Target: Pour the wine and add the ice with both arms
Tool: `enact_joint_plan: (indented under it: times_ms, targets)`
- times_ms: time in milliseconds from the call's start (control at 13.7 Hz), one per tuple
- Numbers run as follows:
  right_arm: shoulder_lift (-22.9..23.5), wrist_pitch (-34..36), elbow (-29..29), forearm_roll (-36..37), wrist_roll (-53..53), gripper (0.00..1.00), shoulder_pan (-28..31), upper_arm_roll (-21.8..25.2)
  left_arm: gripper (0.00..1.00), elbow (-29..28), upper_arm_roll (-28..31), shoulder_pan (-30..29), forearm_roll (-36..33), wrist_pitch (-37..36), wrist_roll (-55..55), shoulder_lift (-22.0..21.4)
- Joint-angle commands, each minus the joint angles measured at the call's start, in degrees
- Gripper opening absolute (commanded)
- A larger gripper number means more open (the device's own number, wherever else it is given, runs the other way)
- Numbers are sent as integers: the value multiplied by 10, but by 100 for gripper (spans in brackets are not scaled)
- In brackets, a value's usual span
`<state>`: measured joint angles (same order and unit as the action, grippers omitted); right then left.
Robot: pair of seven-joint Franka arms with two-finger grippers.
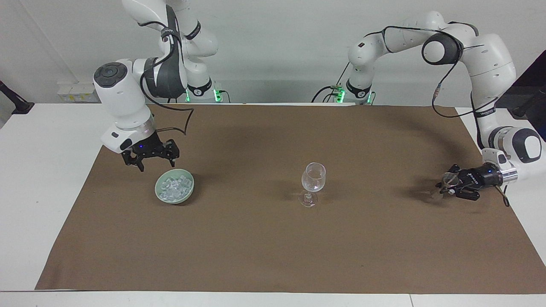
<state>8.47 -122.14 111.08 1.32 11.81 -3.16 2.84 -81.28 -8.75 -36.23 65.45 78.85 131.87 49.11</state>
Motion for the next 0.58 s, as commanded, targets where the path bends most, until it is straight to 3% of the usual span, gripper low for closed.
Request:
enact_joint_plan:
  times_ms: [0, 511]
  targets:
    - [-1, -49, 43, -2, 19, 100, 4, -4, 0, 9, -6, -9, 11, -21, 8, 27]
    - [27, -87, 55, 1, 77, 100, 4, -12, 0, 9, -4, -10, 6, -28, 8, 36]
